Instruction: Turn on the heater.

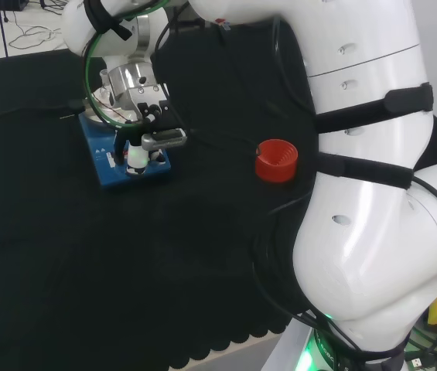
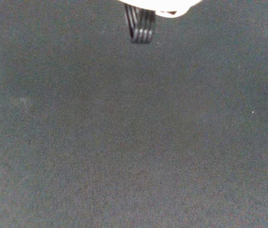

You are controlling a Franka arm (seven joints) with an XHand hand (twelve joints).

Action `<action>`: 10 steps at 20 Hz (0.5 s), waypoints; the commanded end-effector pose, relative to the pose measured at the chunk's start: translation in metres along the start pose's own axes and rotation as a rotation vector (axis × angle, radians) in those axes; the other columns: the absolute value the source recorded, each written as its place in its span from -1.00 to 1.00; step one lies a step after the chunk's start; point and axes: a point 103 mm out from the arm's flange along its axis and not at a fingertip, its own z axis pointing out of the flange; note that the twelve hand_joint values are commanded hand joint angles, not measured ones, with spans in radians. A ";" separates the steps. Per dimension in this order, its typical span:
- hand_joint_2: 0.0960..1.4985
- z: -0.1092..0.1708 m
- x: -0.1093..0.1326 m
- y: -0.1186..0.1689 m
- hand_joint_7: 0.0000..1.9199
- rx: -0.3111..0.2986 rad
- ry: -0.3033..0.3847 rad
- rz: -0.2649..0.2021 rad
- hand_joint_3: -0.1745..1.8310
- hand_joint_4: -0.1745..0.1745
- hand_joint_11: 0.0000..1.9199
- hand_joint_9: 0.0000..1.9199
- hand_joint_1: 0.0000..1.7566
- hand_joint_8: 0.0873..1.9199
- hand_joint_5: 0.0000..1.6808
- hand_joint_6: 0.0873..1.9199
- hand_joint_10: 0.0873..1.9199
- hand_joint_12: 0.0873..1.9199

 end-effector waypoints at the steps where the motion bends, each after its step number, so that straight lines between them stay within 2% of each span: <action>1: -0.15 0.001 -0.001 0.000 0.65 0.003 0.000 -0.001 0.22 -0.43 0.30 0.73 0.61 0.56 -0.66 -0.55 0.60 0.40; 10: -0.15 0.001 -0.001 -0.001 0.65 0.004 -0.001 -0.001 0.22 -0.43 0.30 0.73 0.61 0.56 -0.66 -0.54 0.60 0.40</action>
